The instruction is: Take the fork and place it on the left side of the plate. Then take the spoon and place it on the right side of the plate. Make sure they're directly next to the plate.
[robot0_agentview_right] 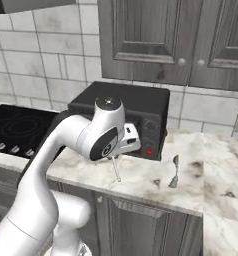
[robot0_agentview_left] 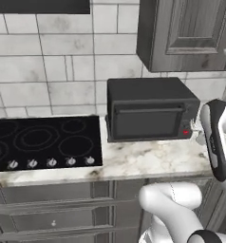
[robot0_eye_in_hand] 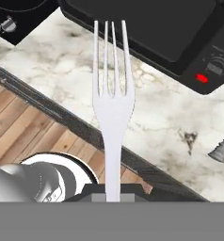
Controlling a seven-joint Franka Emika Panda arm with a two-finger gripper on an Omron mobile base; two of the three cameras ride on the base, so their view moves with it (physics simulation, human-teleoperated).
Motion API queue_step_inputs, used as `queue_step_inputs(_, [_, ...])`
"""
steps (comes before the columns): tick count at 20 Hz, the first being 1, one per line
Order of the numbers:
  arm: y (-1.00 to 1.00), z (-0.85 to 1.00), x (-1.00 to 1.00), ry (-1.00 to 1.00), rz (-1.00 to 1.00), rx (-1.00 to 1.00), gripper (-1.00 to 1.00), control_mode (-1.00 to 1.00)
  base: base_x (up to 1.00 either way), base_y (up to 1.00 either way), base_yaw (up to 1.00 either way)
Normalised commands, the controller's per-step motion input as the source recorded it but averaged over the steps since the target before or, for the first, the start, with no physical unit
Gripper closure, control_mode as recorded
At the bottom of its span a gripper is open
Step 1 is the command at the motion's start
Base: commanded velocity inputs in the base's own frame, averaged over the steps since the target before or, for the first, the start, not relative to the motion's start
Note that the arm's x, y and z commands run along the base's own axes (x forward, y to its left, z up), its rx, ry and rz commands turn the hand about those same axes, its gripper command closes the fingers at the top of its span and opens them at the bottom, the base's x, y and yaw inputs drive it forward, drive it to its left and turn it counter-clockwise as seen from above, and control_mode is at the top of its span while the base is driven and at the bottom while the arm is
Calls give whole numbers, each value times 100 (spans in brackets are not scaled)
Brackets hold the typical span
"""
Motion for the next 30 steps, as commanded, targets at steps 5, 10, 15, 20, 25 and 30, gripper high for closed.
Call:
queue_step_inputs(5, [0,0,0,0,0,0,100,100,-56,61,34])
queue_step_inputs(10, [0,0,0,0,0,0,100,100,-53,50,38])
queue_step_inputs(15, [0,0,0,0,0,0,100,100,-52,57,41])
queue_step_inputs(20, [0,0,0,0,0,0,100,100,-59,67,40])
queue_step_inputs(25, [0,0,0,0,0,0,100,100,-77,62,36])
queue_step_inputs(30, [0,0,0,0,0,0,100,100,-87,66,31])
